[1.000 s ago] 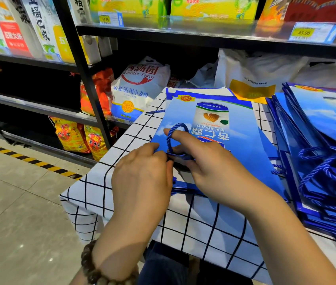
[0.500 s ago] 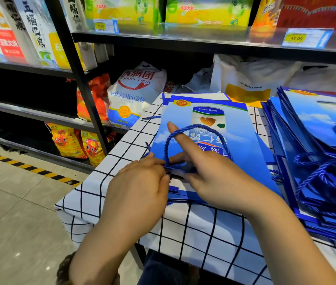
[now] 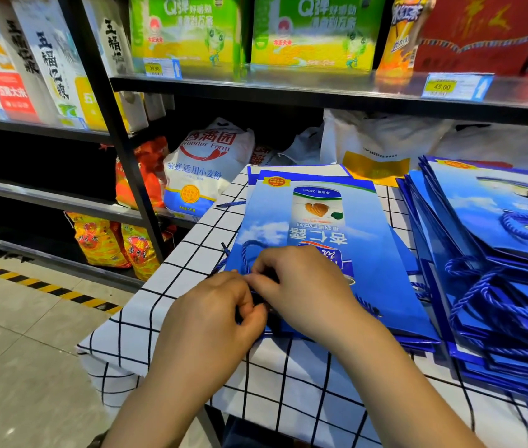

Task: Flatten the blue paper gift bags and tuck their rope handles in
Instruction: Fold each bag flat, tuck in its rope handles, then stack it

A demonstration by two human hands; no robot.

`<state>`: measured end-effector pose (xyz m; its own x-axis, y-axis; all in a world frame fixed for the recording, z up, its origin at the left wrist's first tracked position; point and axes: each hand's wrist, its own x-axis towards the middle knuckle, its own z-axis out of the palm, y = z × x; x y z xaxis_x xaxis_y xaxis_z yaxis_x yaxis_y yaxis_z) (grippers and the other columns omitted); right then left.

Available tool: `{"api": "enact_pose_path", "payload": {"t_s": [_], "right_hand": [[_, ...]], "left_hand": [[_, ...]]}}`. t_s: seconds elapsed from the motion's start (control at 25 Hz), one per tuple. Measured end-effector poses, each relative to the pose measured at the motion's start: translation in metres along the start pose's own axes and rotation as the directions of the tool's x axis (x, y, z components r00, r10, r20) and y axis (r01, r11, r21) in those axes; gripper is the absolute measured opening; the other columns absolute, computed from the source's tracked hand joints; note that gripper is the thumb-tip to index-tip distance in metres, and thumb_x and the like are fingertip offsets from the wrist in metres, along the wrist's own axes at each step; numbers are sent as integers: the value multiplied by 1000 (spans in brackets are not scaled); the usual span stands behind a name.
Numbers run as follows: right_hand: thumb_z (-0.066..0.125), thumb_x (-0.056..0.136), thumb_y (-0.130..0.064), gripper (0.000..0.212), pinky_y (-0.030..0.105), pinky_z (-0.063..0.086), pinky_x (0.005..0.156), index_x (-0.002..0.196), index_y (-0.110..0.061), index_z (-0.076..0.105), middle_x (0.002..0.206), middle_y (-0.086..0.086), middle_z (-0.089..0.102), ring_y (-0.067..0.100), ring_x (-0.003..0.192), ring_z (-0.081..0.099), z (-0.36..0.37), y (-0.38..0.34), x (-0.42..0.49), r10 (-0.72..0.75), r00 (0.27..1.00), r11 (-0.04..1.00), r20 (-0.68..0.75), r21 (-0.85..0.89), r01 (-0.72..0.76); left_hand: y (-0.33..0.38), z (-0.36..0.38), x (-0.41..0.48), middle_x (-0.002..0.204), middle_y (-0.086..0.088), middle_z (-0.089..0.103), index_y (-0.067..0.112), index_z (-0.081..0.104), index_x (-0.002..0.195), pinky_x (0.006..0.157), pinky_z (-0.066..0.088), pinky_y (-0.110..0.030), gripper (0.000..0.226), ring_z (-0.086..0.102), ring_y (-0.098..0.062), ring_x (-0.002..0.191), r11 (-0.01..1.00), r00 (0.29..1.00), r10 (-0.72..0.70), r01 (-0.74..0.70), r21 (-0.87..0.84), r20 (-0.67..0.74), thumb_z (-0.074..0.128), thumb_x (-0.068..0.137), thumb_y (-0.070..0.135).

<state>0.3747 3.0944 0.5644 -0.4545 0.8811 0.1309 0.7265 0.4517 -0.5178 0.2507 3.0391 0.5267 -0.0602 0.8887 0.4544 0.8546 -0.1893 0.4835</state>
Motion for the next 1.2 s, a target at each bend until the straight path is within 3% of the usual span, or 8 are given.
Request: {"api": "enact_pose_path", "payload": {"t_s": [0.24, 0.4, 0.48, 0.6, 0.8, 0.92, 1.0, 1.2], "right_hand": [[47, 92, -28, 17, 41, 51, 76, 90, -12, 51, 92, 12, 65, 32, 87, 63, -3, 5, 3, 117, 987, 983, -114, 154, -99], [31, 95, -42, 25, 33, 40, 67, 107, -25, 46, 103, 2, 62, 28, 94, 55, -21, 2, -26, -42, 999, 976, -31, -214, 35], [32, 92, -50, 30, 35, 37, 69, 104, -26, 46, 105, 0, 59, 25, 97, 52, -27, -1, -39, -122, 989, 958, 84, -249, 140], [44, 87, -45, 35, 32, 38, 75, 115, -24, 46, 113, -3, 56, 22, 108, 51, -15, 1, -41, -209, 978, 910, 28, -360, 205], [81, 48, -31, 31, 22, 5, 39, 59, -23, 54, 47, -5, 54, 17, 39, 53, -10, 5, -34, -229, 972, 813, -45, -559, 165], [66, 72, -25, 6, 23, 22, 39, 75, -24, 61, 54, -1, 62, 26, 46, 57, -21, 5, -30, -242, 922, 895, -302, -438, 91], [48, 84, -25, 17, 25, 33, 41, 84, -19, 65, 54, 1, 62, 30, 46, 54, -31, 4, -29, -229, 818, 961, -528, -258, 103], [41, 92, -22, 19, 16, 30, 52, 80, -27, 55, 57, -7, 44, 3, 55, 37, -47, 1, -33, -58, 600, 932, -798, 172, 319]], "left_hand": [[-1, 2, -3, 66, 8, 61, 24, 36, 51, 53, 50, -37, 32, 65, -9, 74, 999, 999, 32, -32, -14, -16, 43, 69, 50], [-3, 1, -6, 70, 15, 62, 23, 36, 53, 63, 42, -10, 32, 52, 21, 92, 991, 1000, -12, 9, -137, -19, 47, 70, 48], [-2, 0, -4, 72, 18, 62, 22, 46, 65, 67, 40, -8, 26, 53, 19, 92, 974, 997, -61, 51, -222, -38, 45, 68, 48], [0, -4, 2, 75, 14, 66, 19, 51, 69, 68, 46, -17, 27, 59, 8, 83, 922, 986, -116, 62, -382, -121, 44, 67, 45], [6, -14, 5, 95, 18, 66, 33, 57, 77, 81, 53, -33, 17, 63, -5, 91, 799, 967, -202, 73, -597, -153, 49, 68, 44], [10, -11, 4, 111, 18, 61, 40, 55, 98, 93, 46, -36, 27, 56, -5, 110, 733, 939, -243, 15, -680, -242, 50, 71, 42], [17, -6, 4, 115, 21, 58, 39, 52, 105, 94, 46, -34, 34, 53, 0, 112, 730, 954, -224, 31, -682, -197, 50, 71, 45], [43, 8, 6, 124, 36, 46, 54, 40, 118, 101, 35, -18, 53, 41, 12, 120, 847, 999, -28, 47, -529, 45, 51, 66, 58]]}}
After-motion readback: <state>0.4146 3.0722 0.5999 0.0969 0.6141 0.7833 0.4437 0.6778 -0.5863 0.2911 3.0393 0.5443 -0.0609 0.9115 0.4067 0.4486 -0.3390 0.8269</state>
